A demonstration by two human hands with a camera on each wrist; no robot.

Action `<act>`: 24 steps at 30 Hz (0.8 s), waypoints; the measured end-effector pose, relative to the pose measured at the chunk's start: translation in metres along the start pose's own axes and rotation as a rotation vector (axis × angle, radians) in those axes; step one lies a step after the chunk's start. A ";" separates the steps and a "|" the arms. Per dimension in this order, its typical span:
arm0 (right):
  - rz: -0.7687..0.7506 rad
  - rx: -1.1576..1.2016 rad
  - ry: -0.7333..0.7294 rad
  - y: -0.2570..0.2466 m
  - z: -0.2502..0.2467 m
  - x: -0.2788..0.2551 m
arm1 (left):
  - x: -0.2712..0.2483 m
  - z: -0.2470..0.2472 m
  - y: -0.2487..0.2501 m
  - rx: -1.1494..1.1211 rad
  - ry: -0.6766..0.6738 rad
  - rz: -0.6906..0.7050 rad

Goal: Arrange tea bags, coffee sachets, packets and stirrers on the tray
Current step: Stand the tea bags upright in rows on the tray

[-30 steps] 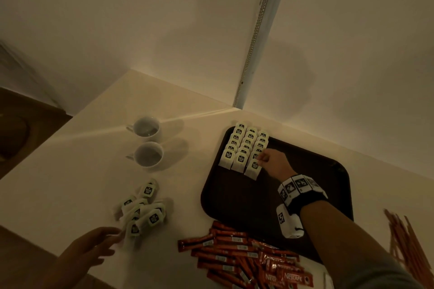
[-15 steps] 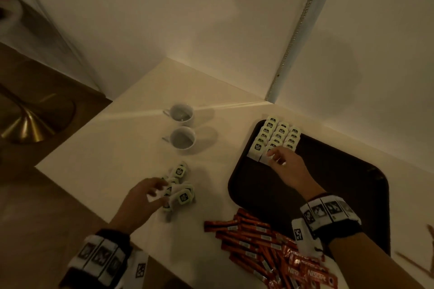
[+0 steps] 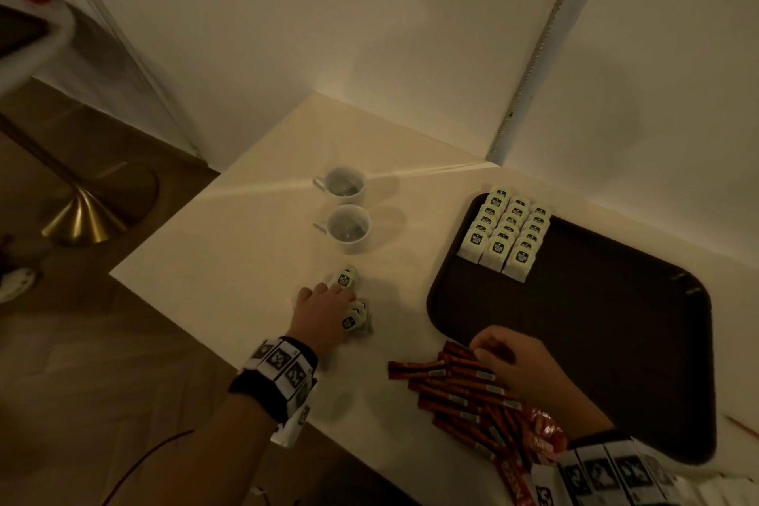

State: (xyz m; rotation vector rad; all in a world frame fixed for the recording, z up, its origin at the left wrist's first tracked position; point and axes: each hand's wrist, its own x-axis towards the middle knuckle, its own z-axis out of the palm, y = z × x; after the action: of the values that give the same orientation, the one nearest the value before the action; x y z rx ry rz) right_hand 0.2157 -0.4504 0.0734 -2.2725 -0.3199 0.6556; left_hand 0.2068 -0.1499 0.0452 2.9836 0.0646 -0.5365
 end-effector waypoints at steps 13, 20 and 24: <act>-0.009 0.055 0.046 0.002 0.006 -0.016 | -0.001 -0.009 -0.010 -0.601 0.223 0.018; -0.009 0.042 0.022 -0.003 0.007 -0.015 | 0.010 -0.024 -0.011 -0.703 0.063 -0.030; -0.008 0.045 0.010 -0.007 0.008 -0.014 | 0.016 -0.019 0.000 -0.271 -0.117 -0.063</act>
State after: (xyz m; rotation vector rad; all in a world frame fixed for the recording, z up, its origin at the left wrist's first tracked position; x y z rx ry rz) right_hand 0.1994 -0.4468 0.0783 -2.2299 -0.3064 0.6409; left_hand 0.2281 -0.1474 0.0572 2.6898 0.2053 -0.6509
